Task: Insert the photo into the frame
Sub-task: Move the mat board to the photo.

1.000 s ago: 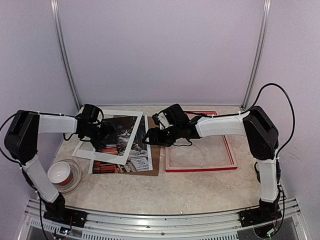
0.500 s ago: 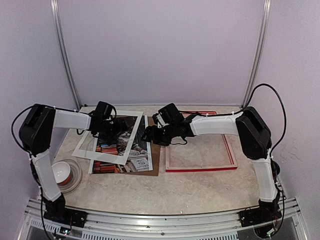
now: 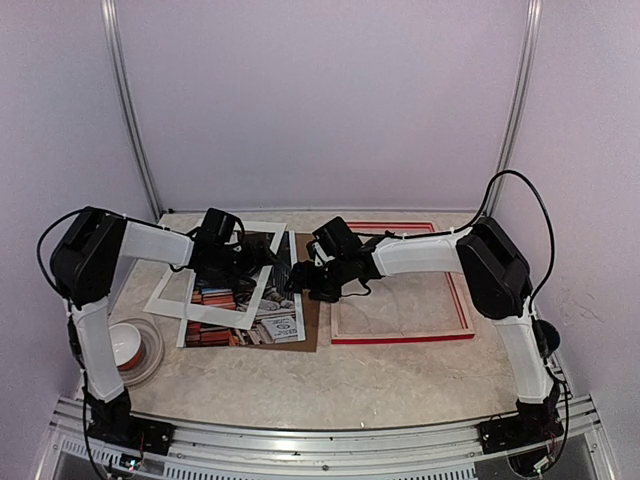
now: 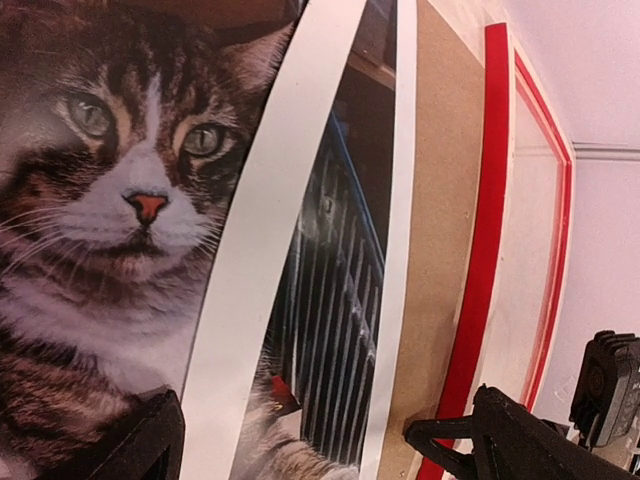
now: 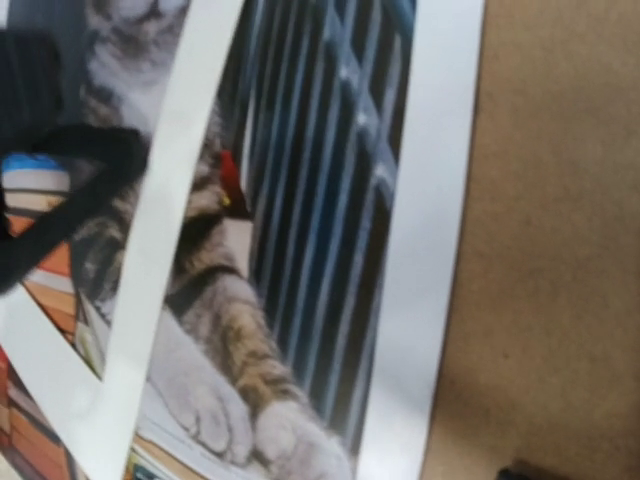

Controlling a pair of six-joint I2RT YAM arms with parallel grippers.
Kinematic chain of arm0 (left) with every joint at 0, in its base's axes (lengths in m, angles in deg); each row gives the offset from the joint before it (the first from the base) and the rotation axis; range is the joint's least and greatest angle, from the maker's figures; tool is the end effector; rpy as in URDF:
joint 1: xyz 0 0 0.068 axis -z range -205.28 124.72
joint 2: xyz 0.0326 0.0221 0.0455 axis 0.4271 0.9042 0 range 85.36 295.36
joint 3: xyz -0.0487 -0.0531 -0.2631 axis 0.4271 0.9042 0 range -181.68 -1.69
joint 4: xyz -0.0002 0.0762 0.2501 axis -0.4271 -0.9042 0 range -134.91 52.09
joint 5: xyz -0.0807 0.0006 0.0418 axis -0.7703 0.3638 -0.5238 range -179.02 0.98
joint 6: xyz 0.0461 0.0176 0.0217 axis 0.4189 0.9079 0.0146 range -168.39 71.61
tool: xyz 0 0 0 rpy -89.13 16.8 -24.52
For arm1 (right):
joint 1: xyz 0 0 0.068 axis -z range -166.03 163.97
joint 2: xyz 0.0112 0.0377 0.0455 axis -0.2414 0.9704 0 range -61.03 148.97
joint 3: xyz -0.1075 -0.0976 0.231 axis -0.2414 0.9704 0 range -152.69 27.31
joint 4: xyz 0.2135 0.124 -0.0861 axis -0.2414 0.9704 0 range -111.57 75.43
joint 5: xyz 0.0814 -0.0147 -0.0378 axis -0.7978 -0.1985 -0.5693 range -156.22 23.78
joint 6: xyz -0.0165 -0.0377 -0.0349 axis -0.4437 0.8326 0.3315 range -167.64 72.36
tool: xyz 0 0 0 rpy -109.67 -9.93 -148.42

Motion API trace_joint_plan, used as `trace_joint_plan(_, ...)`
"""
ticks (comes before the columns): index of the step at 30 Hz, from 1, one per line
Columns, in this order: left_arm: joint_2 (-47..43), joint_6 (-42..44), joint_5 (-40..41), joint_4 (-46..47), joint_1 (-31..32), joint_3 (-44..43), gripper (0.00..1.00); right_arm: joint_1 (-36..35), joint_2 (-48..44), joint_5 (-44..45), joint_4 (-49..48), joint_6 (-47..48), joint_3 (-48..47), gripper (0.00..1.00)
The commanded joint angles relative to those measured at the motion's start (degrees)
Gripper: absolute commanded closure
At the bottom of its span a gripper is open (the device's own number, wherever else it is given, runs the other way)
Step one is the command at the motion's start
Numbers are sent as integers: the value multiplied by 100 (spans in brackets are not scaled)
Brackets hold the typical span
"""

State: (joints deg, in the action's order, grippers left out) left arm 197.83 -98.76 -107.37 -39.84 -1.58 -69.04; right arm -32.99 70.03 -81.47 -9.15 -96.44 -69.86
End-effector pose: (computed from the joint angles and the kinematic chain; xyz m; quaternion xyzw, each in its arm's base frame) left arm 0.3707 -0.1750 0.1474 -0.1550 0.9074 -0.3361 0.1991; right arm 0.3379 0.3756 0.1474 -0.0347 0.9207 0.3561 0.1560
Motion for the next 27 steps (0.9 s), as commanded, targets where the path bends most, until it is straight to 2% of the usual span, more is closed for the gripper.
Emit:
trace_joint_plan(1,194,-214,-497,477,126,160,1,46,130,-28,119,-119,-164,25)
trace_joint_plan(10,350,-362,-647,678,364,12,1,107,101,-120,-1,-196,-33,25)
trace_joint_plan(18,498,-654,-945,1159,565,-6,1,158,-241,-128,-526,-349,495,25)
trace_joint_plan(27,754,-820,-1088,1357,760,-262,1,194,-307,-52,-417,-345,623,25)
